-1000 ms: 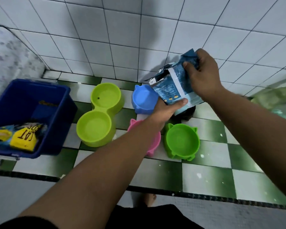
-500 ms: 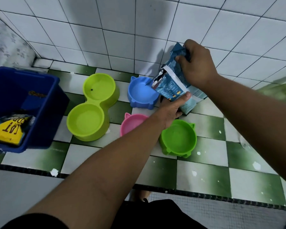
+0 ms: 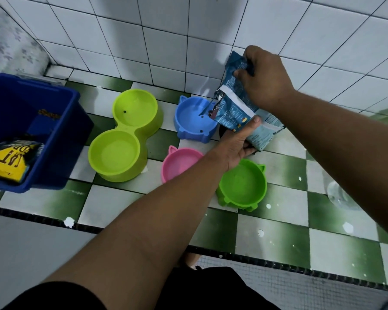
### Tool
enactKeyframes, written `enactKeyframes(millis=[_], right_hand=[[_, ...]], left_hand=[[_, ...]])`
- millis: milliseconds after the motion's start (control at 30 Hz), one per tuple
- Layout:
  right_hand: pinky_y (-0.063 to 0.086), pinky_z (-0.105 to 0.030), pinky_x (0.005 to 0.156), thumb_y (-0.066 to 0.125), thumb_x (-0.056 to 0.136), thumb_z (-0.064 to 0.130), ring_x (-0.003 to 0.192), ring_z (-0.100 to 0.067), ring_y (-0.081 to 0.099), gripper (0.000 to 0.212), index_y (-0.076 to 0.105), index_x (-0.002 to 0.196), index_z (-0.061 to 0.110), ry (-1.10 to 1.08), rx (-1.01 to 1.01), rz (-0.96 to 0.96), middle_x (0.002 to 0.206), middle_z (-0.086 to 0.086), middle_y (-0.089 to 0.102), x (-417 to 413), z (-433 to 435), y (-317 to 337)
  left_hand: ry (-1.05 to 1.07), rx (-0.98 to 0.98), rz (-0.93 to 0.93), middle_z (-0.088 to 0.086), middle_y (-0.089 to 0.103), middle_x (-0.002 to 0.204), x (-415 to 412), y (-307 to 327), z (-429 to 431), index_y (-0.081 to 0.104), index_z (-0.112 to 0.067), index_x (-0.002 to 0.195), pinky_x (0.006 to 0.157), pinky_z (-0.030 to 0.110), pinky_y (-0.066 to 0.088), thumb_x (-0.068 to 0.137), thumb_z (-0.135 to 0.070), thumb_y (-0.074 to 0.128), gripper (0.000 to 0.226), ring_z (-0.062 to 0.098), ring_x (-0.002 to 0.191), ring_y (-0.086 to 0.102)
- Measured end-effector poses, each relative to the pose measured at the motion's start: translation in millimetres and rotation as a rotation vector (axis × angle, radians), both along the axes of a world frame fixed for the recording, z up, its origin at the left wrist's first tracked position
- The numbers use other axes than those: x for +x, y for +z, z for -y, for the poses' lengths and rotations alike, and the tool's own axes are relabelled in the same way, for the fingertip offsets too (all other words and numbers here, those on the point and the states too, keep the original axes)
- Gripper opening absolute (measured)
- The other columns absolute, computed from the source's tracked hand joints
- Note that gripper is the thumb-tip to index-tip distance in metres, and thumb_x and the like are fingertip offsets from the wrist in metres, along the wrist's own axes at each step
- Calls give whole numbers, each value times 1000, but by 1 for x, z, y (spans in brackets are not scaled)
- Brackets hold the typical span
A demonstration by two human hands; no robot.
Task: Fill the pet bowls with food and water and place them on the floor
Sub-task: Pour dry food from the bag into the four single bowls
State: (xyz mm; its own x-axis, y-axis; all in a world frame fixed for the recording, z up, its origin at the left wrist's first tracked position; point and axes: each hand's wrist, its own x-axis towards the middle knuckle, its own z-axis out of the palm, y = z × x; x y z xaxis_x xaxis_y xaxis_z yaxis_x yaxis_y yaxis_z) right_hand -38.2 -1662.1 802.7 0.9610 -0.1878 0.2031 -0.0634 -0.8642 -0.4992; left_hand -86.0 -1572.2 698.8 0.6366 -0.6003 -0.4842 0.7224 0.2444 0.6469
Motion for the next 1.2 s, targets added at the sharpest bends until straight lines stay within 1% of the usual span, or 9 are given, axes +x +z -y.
enactKeyframes(millis=[167, 333, 467, 600, 700, 767, 867, 933, 1200], right_hand=[[23, -30, 60, 59, 94, 18, 73, -22, 42, 17, 45, 87, 13, -14, -9, -19, 79, -7, 51, 4, 0, -1], [28, -29, 62, 58, 93, 18, 74, -23, 45, 16, 45, 86, 12, -3, -43, -31, 79, -7, 51, 8, -2, 0], [32, -30, 63, 58, 93, 18, 74, -24, 47, 15, 45, 86, 12, 1, -72, -34, 79, -8, 52, 10, -5, 1], [36, -32, 63, 58, 93, 18, 74, -26, 49, 15, 47, 87, 10, 9, -90, -38, 81, -9, 53, 14, -8, 2], [35, -32, 63, 59, 93, 19, 74, -26, 49, 15, 49, 89, 8, 9, -92, -35, 81, -9, 53, 16, -9, 2], [34, -32, 63, 59, 93, 19, 74, -27, 50, 15, 50, 90, 7, 17, -99, -32, 81, -9, 53, 17, -10, 2], [33, -31, 63, 59, 93, 20, 73, -26, 48, 17, 46, 87, 11, 24, -105, -34, 81, -9, 51, 18, -12, 2], [33, -31, 63, 58, 93, 20, 74, -26, 48, 17, 45, 88, 12, 29, -104, -33, 82, -9, 51, 18, -12, 3], [34, -31, 63, 58, 94, 20, 75, -27, 50, 15, 49, 91, 9, 30, -119, -34, 83, -10, 53, 17, -10, 2]], left_hand=[[6, -3, -9, 6, 68, 117, 2, 1, 1, 60, -23, 114, 104, 53, 53, 12, -64, 97, 116, 33, 126, 60], [-4, -21, -10, 7, 69, 112, 3, 0, 1, 61, -20, 113, 100, 50, 56, 8, -65, 95, 118, 29, 113, 65], [10, -21, -16, 11, 67, 122, 5, -2, 3, 59, -18, 122, 102, 53, 54, 11, -65, 96, 126, 34, 124, 62], [2, -22, -16, 14, 67, 128, 8, -5, 3, 60, -18, 121, 104, 56, 52, 16, -66, 96, 120, 35, 126, 62], [10, -27, -25, 9, 70, 117, 9, -5, 4, 62, -21, 115, 102, 51, 54, 19, -65, 94, 111, 31, 118, 66], [11, -9, -29, 9, 69, 119, 10, -4, 4, 61, -21, 118, 101, 50, 55, 30, -63, 92, 102, 30, 117, 66], [6, 38, -50, 16, 63, 135, 13, -6, 3, 55, -14, 136, 105, 55, 52, 77, -54, 83, 77, 35, 128, 60], [-8, 60, -66, 19, 60, 140, 15, -10, 3, 52, -12, 142, 106, 57, 50, 94, -44, 69, 60, 37, 129, 59], [-12, 46, -74, 22, 59, 141, 15, -12, 5, 52, -9, 141, 105, 58, 50, 96, -43, 67, 58, 39, 128, 59]])
